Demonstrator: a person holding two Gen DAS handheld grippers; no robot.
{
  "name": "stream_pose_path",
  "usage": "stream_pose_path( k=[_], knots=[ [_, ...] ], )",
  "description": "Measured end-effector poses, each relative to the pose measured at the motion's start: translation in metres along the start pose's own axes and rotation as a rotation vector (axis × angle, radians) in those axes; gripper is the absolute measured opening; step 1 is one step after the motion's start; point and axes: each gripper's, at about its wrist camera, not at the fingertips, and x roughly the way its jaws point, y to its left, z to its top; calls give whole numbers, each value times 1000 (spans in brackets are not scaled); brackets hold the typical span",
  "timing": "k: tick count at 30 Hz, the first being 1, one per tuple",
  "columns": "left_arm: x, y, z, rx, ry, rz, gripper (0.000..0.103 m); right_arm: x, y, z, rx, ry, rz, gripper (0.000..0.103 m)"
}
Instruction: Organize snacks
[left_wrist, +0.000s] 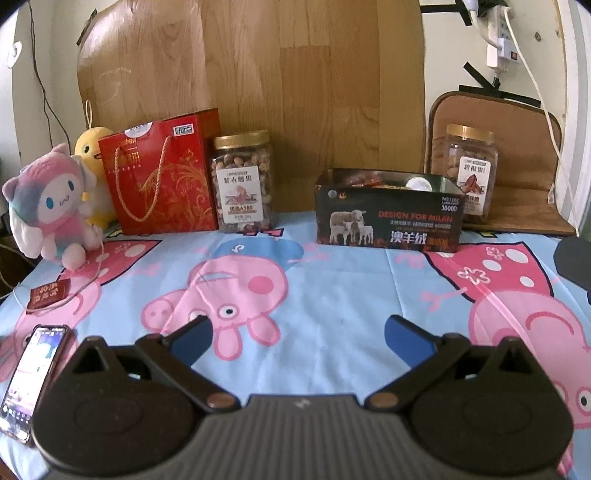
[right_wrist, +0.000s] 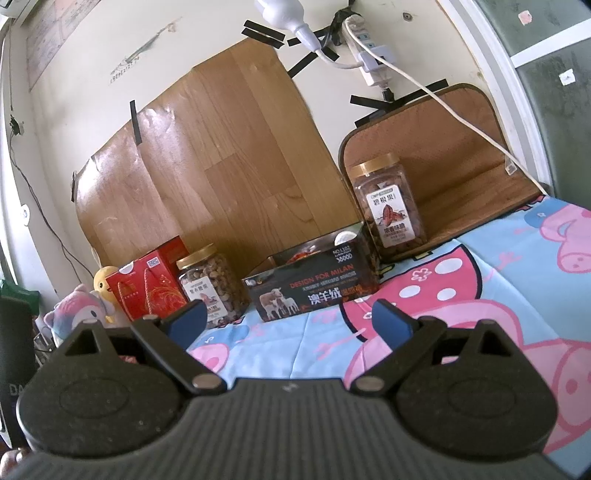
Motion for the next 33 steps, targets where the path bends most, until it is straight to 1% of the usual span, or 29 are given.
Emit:
stream_pose_path(
  k=[11, 27, 33],
  knots=[
    [5, -3, -5, 6, 46, -25, 103, 1, -2, -1, 2, 7, 2, 98],
    [19, -7, -12, -11, 153, -76, 103, 2, -4, -4, 7, 13, 0, 98],
    [21, -11, -15, 0, 169, -76, 103, 2, -5, -4, 8, 15, -1, 98]
  ],
)
